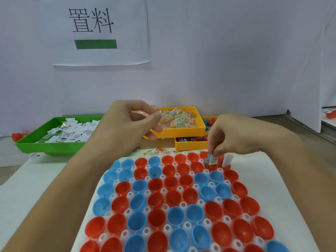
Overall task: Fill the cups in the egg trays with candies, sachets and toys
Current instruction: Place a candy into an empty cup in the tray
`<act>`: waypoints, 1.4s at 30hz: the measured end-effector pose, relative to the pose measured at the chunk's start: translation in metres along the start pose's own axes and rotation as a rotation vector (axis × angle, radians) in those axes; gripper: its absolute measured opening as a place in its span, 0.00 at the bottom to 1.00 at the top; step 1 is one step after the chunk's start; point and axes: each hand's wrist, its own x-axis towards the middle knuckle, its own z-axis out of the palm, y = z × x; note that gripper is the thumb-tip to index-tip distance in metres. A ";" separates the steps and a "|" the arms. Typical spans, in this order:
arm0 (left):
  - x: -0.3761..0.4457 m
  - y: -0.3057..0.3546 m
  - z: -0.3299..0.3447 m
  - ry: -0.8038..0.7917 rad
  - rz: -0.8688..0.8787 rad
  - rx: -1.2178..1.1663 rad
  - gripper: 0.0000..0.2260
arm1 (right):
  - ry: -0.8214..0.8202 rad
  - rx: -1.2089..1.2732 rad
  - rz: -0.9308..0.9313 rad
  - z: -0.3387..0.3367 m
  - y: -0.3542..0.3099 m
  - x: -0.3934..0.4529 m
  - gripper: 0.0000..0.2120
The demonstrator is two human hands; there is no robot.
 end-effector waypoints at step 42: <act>-0.001 0.002 -0.004 -0.020 0.051 0.070 0.05 | 0.080 -0.003 -0.014 -0.001 -0.001 0.003 0.09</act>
